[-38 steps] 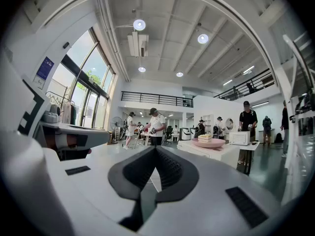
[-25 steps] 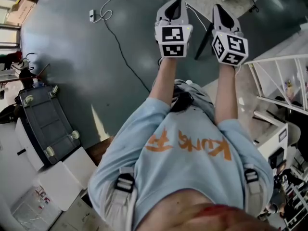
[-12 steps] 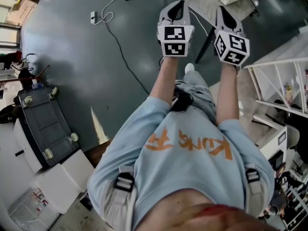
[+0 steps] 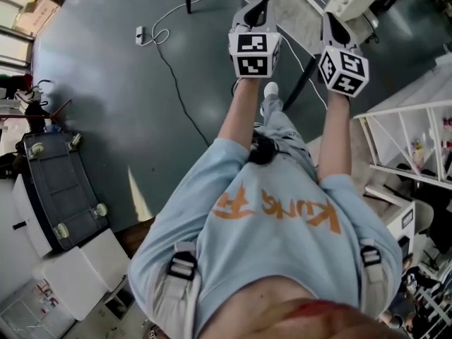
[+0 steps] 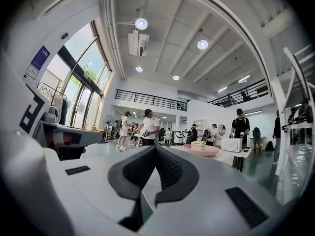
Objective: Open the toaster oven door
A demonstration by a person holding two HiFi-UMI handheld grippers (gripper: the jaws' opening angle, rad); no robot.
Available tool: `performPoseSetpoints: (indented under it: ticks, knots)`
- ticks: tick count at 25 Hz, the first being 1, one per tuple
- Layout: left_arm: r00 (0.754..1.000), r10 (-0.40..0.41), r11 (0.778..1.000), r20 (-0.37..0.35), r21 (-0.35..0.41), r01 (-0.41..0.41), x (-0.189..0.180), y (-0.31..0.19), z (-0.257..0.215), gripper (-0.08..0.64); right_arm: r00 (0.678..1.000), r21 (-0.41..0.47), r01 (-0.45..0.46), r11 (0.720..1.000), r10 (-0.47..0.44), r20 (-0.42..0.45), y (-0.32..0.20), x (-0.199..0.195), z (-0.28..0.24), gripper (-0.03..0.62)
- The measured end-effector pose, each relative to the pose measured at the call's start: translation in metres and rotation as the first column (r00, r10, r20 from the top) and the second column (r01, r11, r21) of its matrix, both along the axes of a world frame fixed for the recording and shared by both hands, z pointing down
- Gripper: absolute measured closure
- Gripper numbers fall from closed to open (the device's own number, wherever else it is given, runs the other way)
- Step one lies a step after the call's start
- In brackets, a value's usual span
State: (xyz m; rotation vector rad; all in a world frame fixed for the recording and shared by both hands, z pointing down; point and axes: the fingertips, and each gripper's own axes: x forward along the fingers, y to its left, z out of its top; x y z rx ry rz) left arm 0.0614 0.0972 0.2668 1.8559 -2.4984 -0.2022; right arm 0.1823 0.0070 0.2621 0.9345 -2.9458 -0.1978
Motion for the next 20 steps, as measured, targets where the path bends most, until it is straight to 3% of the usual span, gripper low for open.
performPoseSetpoints:
  ticks: [10, 20]
  knots:
    - [0.999, 0.029, 0.999, 0.040, -0.028, -0.027, -0.034, -0.050, -0.003, 0.558, 0.999, -0.022, -0.001, 1.000, 0.002, 0.051, -0.054, -0.045, -0.002, 0.594]
    - [0.998, 0.065, 0.992, -0.010, -0.105, -0.066, -0.076, -0.138, 0.036, 0.558, 1.000, -0.086, -0.012, 0.996, 0.011, -0.003, -0.137, -0.097, 0.034, 0.594]
